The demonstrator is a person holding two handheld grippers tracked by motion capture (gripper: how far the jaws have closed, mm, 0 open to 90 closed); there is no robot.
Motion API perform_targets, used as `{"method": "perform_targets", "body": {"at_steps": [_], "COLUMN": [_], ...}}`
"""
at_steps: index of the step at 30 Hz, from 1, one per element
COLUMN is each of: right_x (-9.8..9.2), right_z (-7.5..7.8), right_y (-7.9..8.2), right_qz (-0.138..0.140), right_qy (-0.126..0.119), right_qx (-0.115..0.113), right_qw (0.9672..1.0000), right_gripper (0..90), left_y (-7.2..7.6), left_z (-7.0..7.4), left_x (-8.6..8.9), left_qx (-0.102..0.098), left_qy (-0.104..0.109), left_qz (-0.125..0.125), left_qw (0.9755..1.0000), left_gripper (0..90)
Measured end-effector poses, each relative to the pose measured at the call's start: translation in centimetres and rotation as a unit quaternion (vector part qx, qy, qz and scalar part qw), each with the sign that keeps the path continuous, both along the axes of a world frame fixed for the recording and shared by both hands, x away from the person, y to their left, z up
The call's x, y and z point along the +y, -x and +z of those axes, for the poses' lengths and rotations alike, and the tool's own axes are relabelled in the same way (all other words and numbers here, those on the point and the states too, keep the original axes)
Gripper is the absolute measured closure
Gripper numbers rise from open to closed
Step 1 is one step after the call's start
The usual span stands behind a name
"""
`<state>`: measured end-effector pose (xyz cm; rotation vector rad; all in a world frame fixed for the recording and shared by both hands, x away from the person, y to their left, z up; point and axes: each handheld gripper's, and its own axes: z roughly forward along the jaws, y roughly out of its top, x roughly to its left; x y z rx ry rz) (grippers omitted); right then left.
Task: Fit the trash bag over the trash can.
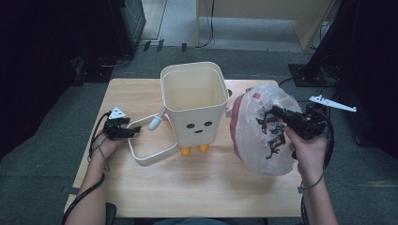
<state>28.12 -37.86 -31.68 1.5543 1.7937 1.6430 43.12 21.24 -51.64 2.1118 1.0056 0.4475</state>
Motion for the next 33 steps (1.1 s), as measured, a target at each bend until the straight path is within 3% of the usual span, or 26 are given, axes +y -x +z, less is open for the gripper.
{"method": "perform_targets", "body": {"at_steps": [7, 13, 19, 29, 33], "right_x": [0.5, 1.7, 2.4, 5.2, 6.4], "right_z": [2.1, 4.3, 6.2, 9.1, 10.1], "right_y": [-0.3, -0.8, -1.5, -2.5, -3.4], "right_qz": [0.024, 0.045, 0.071, 0.107, 0.119], "right_qy": [-0.023, -0.026, -0.045, -0.035, -0.032], "right_qx": [-0.010, -0.017, -0.011, -0.025, -0.020], "right_qw": [0.9994, 0.9985, 0.9964, 0.9933, 0.9922], "right_gripper": [85.6, 85.7, 85.7, 85.7, 85.7], "left_y": [0.0, 0.0, 0.0, 0.0, 0.0], "left_z": [0.0, 0.0, 0.0, 0.0, 0.0], "left_x": [0.0, 0.0, 0.0, 0.0, 0.0], "left_qx": [0.000, 0.000, 0.000, 0.000, 0.000], "left_qy": [0.000, 0.000, 0.000, 0.000, 0.000], "left_qz": [0.001, 0.001, 0.001, 0.001, 0.001], "left_qw": [1.0000, 1.0000, 1.0000, 1.0000, 1.0000], "left_gripper": [29.6, 29.6, 29.6, 29.6, 29.6]}}
